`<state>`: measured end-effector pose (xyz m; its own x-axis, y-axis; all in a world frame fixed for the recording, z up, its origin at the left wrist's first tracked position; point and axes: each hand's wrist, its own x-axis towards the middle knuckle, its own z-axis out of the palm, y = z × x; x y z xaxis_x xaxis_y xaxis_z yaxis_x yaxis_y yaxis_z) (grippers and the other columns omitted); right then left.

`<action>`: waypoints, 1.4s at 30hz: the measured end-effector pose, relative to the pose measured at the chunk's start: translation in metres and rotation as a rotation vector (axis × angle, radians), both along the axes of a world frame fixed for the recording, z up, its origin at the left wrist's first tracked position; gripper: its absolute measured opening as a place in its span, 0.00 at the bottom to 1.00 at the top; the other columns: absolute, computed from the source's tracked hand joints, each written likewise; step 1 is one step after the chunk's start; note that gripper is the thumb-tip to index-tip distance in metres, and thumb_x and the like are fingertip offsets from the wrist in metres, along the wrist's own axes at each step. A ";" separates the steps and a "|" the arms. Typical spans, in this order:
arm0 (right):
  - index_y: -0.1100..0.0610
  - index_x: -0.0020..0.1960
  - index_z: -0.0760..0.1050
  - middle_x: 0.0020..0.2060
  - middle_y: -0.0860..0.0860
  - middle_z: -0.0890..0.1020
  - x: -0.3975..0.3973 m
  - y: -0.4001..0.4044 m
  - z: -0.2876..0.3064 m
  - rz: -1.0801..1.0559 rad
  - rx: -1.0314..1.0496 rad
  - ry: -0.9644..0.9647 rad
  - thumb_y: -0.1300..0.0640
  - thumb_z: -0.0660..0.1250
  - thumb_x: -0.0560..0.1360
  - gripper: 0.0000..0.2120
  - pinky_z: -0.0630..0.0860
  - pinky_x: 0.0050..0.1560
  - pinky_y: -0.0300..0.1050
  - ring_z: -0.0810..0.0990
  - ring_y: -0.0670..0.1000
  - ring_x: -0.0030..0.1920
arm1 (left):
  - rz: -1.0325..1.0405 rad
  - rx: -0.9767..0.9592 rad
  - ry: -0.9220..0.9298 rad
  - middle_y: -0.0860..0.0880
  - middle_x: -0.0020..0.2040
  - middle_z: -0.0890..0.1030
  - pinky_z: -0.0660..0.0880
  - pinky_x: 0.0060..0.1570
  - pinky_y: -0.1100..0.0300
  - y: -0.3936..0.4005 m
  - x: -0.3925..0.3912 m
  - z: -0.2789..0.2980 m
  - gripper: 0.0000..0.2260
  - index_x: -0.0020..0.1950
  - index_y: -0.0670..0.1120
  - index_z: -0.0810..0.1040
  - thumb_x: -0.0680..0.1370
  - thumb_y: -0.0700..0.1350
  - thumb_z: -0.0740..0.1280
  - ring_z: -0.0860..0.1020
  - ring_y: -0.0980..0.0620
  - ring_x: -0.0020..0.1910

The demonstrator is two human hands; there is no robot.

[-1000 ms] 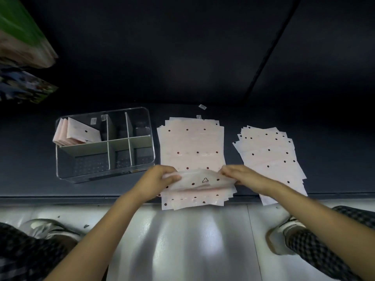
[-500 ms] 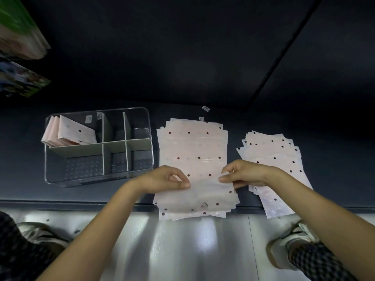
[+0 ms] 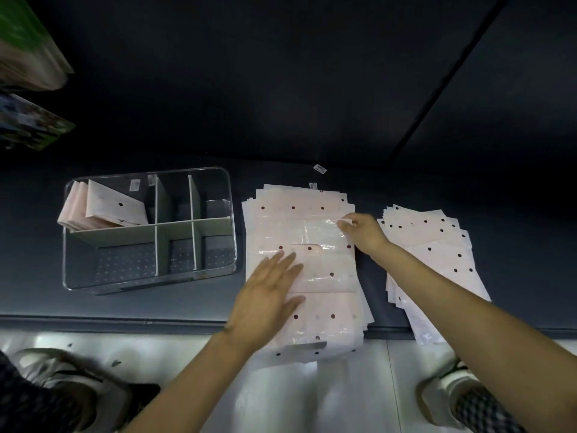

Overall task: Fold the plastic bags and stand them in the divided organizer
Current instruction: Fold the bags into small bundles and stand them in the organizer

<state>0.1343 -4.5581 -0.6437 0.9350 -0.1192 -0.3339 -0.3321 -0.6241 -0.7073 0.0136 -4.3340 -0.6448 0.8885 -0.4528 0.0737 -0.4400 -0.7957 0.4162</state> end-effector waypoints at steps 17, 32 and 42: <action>0.59 0.74 0.61 0.73 0.55 0.63 -0.083 0.044 -0.024 0.575 -0.507 -0.393 0.54 0.57 0.81 0.23 0.51 0.74 0.49 0.61 0.56 0.74 | -0.099 0.375 0.116 0.45 0.76 0.41 0.35 0.72 0.47 0.009 -0.027 -0.053 0.36 0.77 0.45 0.43 0.76 0.66 0.42 0.39 0.40 0.74; 0.59 0.50 0.83 0.53 0.54 0.83 -0.132 -0.009 -0.016 0.655 -0.804 -0.449 0.49 0.73 0.70 0.15 0.80 0.53 0.52 0.82 0.53 0.55 | -0.051 0.316 0.196 0.46 0.76 0.33 0.31 0.70 0.55 0.023 -0.015 -0.060 0.30 0.76 0.62 0.43 0.76 0.68 0.46 0.31 0.46 0.74; 0.59 0.41 0.84 0.40 0.52 0.85 -0.105 0.001 -0.018 0.709 -0.698 -0.448 0.67 0.79 0.53 0.17 0.79 0.29 0.41 0.84 0.52 0.38 | 0.044 0.203 0.185 0.48 0.75 0.60 0.54 0.71 0.55 0.019 0.003 -0.040 0.27 0.75 0.54 0.60 0.78 0.62 0.57 0.57 0.49 0.73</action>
<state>0.0296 -4.5573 -0.6612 0.8859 0.4637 -0.0136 0.4608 -0.8829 -0.0901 0.0170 -4.3150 -0.6851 0.8976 -0.4024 -0.1802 -0.3345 -0.8878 0.3161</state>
